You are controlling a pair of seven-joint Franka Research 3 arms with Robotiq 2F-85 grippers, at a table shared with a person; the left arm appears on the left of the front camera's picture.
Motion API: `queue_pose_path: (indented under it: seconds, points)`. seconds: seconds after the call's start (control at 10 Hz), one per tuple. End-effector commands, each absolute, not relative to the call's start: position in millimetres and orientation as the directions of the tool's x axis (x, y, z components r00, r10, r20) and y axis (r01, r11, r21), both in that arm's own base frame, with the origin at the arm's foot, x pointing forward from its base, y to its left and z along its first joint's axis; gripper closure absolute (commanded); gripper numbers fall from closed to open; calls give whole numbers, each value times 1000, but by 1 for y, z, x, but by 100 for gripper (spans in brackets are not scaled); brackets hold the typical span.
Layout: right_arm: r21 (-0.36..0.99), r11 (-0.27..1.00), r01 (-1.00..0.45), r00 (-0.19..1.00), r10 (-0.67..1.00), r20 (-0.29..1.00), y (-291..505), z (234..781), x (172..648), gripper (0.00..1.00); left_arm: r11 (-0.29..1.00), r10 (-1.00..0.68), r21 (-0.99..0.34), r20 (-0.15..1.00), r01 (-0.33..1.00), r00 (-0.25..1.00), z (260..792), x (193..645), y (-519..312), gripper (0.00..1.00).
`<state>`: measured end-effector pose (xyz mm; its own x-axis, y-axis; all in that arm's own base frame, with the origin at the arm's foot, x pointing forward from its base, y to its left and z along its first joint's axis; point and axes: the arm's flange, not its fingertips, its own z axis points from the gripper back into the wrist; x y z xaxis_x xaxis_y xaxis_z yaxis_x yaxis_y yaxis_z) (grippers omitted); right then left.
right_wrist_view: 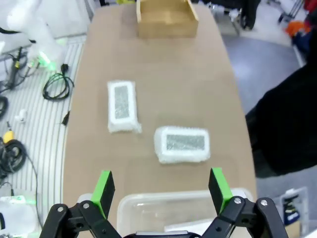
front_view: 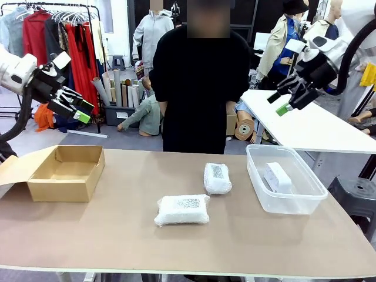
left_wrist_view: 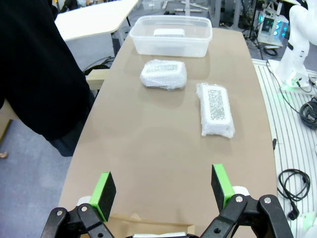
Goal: Separate and place wrapped and unwrapped clocks.
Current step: Pick up the Digital clock indicated by the person.
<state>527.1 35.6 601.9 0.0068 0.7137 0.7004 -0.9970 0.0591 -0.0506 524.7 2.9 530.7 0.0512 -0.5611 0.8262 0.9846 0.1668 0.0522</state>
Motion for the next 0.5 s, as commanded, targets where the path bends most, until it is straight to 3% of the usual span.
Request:
queue_pose_path:
  seconds: [0.0,0.4]
  points:
    - [-101,31,-994,-56,653,755,36,604,531,0,167,-561,52,827,985,51,532,523,2,0]
    - [-66,74,-995,-12,572,820,38,603,544,0,167,-561,52,827,985,51,532,523,2,0]
